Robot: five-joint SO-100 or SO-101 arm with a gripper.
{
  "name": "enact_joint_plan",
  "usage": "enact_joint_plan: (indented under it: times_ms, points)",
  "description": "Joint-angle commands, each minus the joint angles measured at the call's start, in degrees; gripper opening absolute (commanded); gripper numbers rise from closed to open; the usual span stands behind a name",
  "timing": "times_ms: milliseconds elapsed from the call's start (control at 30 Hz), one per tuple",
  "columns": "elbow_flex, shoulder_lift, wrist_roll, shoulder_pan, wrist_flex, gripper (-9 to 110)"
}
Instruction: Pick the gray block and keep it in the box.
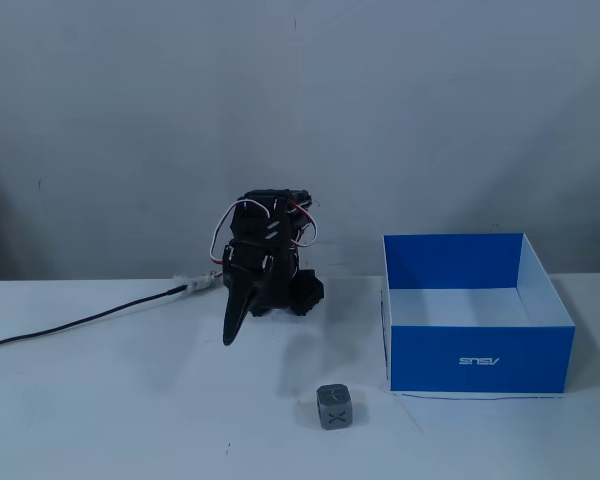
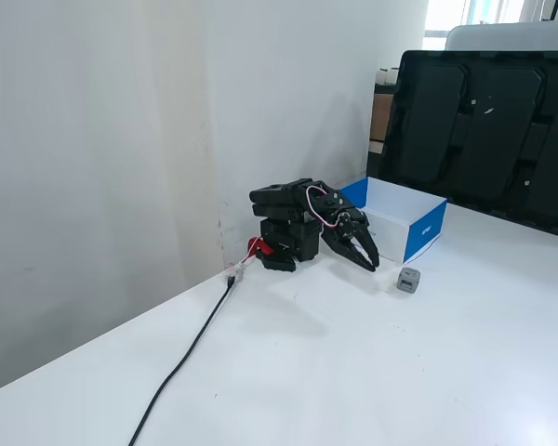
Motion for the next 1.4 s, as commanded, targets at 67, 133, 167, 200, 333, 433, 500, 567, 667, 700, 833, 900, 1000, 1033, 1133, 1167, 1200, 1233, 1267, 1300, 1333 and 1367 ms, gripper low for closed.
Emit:
enact_joint_plan:
  times_ms: [67, 133, 167, 200, 333, 433, 500, 567, 667, 700, 833, 900, 1000, 1033, 1133, 1167, 1200, 1233, 1267, 1300, 1333, 1367]
  points:
    - [3.3, 9.3, -0.4, 0.3, -1.4, 0]
    - [3.3, 9.3, -0.4, 0.3, -1.4, 0]
    - [3.3, 9.3, -0.4, 0.3, -1.4, 0]
    - [3.3, 9.3, -0.4, 0.3, -1.4, 0]
    - [3.3, 9.3, -0.4, 0.3, -1.4, 0]
    - [3.3, 9.3, -0.4, 0.3, -1.4, 0]
    - [3.3, 9.3, -0.4, 0.3, -1.4, 0]
    - [3.3, 9.3, -0.4, 0.3, -1.4, 0]
    - [3.3, 9.3, -0.4, 0.3, -1.4, 0]
    - [3.3, 9.3, -0.4, 0.3, -1.4, 0]
    - [3.3, 9.3, -0.4, 0.3, -1.4, 0]
    - [3.3, 9.3, -0.4, 0.3, -1.4, 0]
    - [3.3, 9.3, -0.4, 0.3, -1.4, 0]
    - [3.3, 9.3, -0.4, 0.3, -1.4, 0]
    - [3.3, 9.3, -0.9, -0.4, -1.4, 0]
    - [3.3, 9.3, -1.1, -0.5, -1.4, 0]
    - [3.3, 9.3, -1.0, -0.3, -1.4, 0]
    - [3.3, 9.3, -1.0, -0.3, -1.4, 0]
    - [3.3, 9.3, -1.0, -0.3, -1.4, 0]
    - [3.3, 9.3, -1.0, -0.3, -1.4, 0]
    - [3.3, 9.3, -1.0, -0.3, -1.4, 0]
    - [3.3, 9.3, -1.0, -0.3, -1.4, 0]
